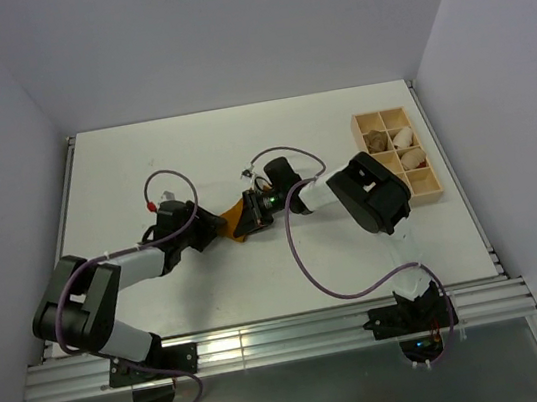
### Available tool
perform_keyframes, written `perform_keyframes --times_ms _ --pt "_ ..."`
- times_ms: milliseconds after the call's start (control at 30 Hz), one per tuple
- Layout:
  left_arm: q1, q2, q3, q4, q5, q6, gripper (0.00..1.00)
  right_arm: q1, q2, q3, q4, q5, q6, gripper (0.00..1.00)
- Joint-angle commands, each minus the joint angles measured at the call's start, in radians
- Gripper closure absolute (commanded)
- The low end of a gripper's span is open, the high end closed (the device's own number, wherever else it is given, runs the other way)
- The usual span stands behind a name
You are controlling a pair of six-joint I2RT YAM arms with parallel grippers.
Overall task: Roll the socks
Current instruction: Roll the sock at the center of the board.
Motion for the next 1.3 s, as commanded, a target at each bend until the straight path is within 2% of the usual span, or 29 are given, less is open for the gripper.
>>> perform_keyframes --times_ms 0,233,433,533,633,667,733,900,1000,1133,1267 --pt "-0.005 0.036 0.019 -0.010 -0.041 0.000 0.41 0.002 0.056 -0.010 -0.111 0.034 -0.013 1.00" --pt "-0.015 0.065 0.037 -0.036 -0.058 0.015 0.51 0.002 0.062 -0.002 -0.117 0.028 -0.009 1.00" --pt "-0.028 0.089 0.079 -0.094 -0.061 0.053 0.69 0.002 0.059 0.010 -0.144 0.043 -0.029 1.00" --pt "-0.031 0.097 0.105 -0.125 -0.063 0.076 0.74 0.002 0.050 0.010 -0.161 0.053 -0.042 0.99" --pt "-0.035 0.102 0.139 -0.182 -0.069 0.104 0.83 0.002 0.022 0.018 -0.204 0.074 -0.079 0.92" --pt "-0.037 0.106 0.160 -0.220 -0.073 0.112 0.84 0.002 0.008 0.020 -0.230 0.088 -0.108 0.89" --pt "-0.038 0.109 0.182 -0.254 -0.073 0.137 0.86 0.003 -0.042 0.020 -0.256 0.138 -0.137 0.78" --pt "-0.058 0.122 0.280 -0.419 -0.130 0.196 0.87 0.011 -0.160 0.017 -0.353 0.317 -0.257 0.54" --pt "-0.063 0.123 0.307 -0.458 -0.133 0.211 0.87 0.029 -0.249 -0.019 -0.353 0.405 -0.314 0.45" --pt "-0.064 0.139 0.332 -0.486 -0.124 0.220 0.87 0.092 -0.358 -0.075 -0.335 0.667 -0.420 0.40" --pt "-0.071 0.151 0.352 -0.504 -0.123 0.225 0.87 0.215 -0.421 -0.128 -0.267 0.848 -0.553 0.34"
